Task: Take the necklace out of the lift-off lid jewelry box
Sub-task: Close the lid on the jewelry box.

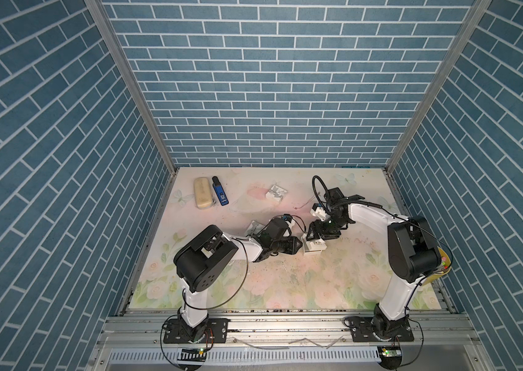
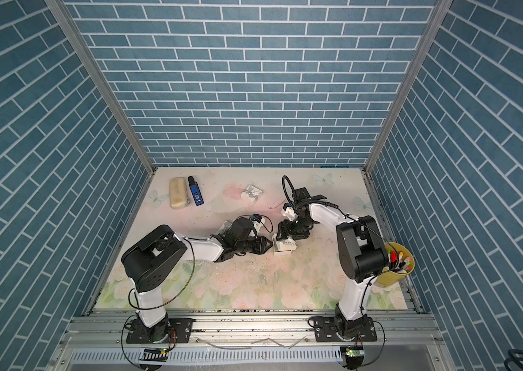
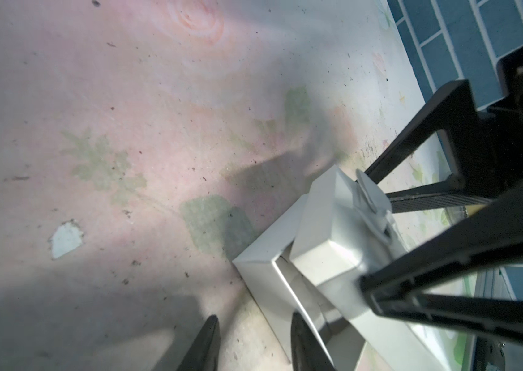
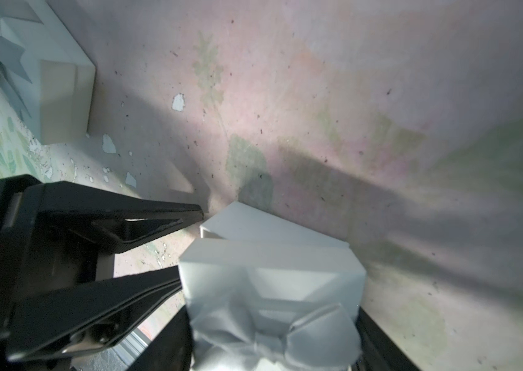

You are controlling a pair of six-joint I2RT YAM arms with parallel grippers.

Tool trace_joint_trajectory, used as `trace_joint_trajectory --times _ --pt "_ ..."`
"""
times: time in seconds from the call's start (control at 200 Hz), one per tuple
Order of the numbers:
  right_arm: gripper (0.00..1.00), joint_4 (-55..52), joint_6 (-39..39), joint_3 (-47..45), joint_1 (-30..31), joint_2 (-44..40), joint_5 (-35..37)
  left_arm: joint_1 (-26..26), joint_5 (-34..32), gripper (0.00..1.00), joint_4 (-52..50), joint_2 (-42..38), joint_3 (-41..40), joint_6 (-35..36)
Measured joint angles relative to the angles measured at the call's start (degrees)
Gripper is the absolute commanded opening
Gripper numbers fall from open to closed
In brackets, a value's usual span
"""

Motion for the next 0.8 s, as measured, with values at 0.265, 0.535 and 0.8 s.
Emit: trace_joint_trajectory --times 0.265,0.535,0.8 --pt "0.72 3.65 3.74 -5.03 0.15 -5.4 4.15 0.0 -0.22 0.38 1.79 0.0 -1.66 -1.38" --pt "0.72 8.35 7.15 -8.61 0.61 -9.18 5.66 0.0 -0.24 0.38 4.26 0.0 -2.91 -3.1" --pt "0.72 10.27 8.87 -8.81 1.14 -9.18 5.66 -0.24 -0.24 0.38 5.33 -0.04 -3.48 -4.13"
